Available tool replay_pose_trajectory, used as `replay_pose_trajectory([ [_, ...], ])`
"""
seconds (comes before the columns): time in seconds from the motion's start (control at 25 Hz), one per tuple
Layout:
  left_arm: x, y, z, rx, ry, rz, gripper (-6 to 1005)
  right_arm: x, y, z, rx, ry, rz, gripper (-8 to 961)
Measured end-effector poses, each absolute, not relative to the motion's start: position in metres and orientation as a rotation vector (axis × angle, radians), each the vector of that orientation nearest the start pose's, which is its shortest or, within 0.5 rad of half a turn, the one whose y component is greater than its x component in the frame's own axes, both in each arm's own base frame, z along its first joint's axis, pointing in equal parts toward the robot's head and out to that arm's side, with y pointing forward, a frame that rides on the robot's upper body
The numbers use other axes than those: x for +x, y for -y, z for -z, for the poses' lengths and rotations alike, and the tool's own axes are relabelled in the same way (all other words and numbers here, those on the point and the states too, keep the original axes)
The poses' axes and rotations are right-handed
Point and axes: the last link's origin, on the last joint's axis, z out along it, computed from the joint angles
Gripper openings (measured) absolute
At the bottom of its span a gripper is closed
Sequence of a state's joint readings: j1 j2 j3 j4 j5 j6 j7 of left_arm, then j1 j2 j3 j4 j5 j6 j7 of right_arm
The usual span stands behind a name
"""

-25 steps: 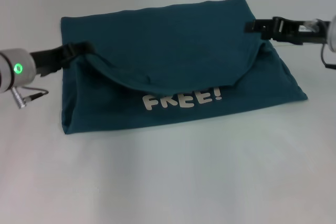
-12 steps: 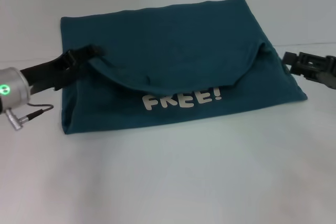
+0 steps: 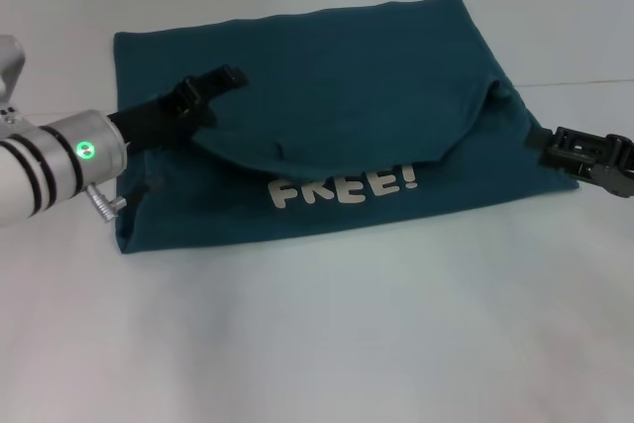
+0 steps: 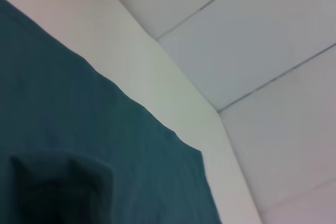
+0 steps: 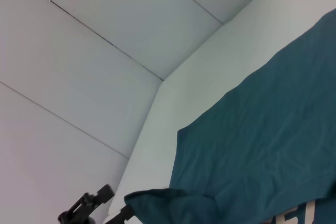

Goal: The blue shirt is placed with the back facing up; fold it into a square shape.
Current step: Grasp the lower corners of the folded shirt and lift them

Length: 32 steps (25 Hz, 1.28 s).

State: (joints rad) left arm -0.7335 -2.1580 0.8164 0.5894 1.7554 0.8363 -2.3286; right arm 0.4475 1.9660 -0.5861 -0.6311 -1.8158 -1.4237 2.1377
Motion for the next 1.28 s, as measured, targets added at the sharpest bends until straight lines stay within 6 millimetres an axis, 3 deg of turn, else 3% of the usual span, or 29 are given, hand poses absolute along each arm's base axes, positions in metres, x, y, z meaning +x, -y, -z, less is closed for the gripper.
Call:
replay_pose_trajectory([
  [0.32, -0.229, -0.45, 0.047, -1.766, 1.588, 0.787, 824, 0.317, -0.343, -0.072, -2.006, -1.644, -1.038, 678],
  [0.48, -0.229, -0.45, 0.045, -1.787, 1.551, 0.78, 825, 0.316, -0.343, -0.073, -2.01, -1.644, -1.041, 677],
  [0.52, -0.229, -0.447, 0.031, -1.802, 1.545, 0.846, 825, 0.316, -0.343, -0.073, -2.013, -1.643, -1.043, 677],
  [0.76, -0.233, -0.424, 0.0, -1.884, 1.6, 0.986, 826, 0.315, -0.343, -0.074, -2.025, -1.635, -1.033, 677],
  [1.0, -0.277, -0.392, -0.026, -1.858, 1.788, 0.925, 825, 0.316, -0.343, -0.079, -2.032, -1.613, -1.024, 676],
  [1.16, -0.29, -0.382, -0.028, -1.839, 1.826, 0.888, 825, 0.317, -0.343, -0.079, -2.034, -1.61, -1.017, 676],
  [1.28, -0.292, -0.38, -0.023, -1.902, 1.756, 0.832, 824, 0.316, -0.344, -0.077, -2.048, -1.6, -0.997, 676],
])
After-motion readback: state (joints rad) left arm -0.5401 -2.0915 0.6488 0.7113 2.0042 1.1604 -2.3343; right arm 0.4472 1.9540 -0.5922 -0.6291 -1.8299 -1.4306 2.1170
